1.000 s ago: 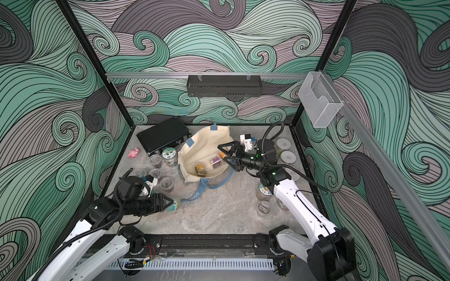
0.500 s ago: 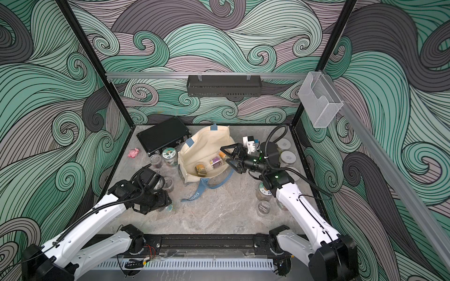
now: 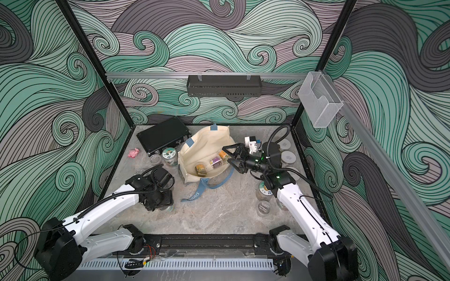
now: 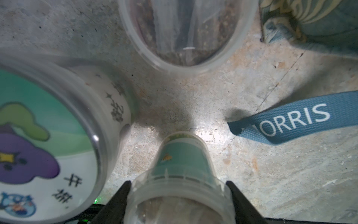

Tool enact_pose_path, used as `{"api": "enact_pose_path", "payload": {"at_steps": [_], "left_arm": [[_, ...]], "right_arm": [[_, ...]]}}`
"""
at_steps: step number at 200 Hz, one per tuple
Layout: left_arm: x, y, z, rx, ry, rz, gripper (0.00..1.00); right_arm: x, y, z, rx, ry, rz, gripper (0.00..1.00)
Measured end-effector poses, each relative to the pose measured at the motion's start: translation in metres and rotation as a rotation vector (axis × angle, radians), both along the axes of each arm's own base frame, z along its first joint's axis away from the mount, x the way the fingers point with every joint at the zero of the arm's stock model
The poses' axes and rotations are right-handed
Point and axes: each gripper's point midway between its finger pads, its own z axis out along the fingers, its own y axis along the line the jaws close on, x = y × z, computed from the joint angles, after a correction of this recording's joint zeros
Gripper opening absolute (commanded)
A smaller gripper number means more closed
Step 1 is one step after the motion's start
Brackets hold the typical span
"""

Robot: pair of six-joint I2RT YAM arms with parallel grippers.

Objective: Take out the seed jars from the canvas bag
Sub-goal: Place the seed jar at the center of the board.

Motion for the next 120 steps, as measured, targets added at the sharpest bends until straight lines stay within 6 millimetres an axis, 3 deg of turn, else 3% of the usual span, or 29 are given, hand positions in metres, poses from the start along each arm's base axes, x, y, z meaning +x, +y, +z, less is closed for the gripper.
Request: {"api": "enact_pose_path", "payload": {"at_steps": [10,46,67,87,120], "left_arm": [[0.0,-0.001,-0.001,0.003,0.004,-0.003,0.98],[-0.001,-0.005,0.003,-0.001,-0.003,-0.018,0.98],[0.004,-0.012,0.022,-0.025,-0.04,-0.033,0.99],[0.015,-0.026,0.06,-0.088,-0.133,-0.057,0.99],[0.041,-0.046,0.148,-0.198,-0.365,-0.124,0.99]], "right_arm": [[0.0,0.0,0.0,0.0,0.001,0.0,0.99],[0.001,-0.001,0.0,0.001,0.002,-0.002,0.99],[0.001,-0.001,-0.001,0.0,0.002,-0.001,0.99],[0.002,-0.001,-0.002,-0.003,0.003,-0.001,0.99],[0.003,0.0,-0.008,-0.02,0.011,0.002,0.99]]}}
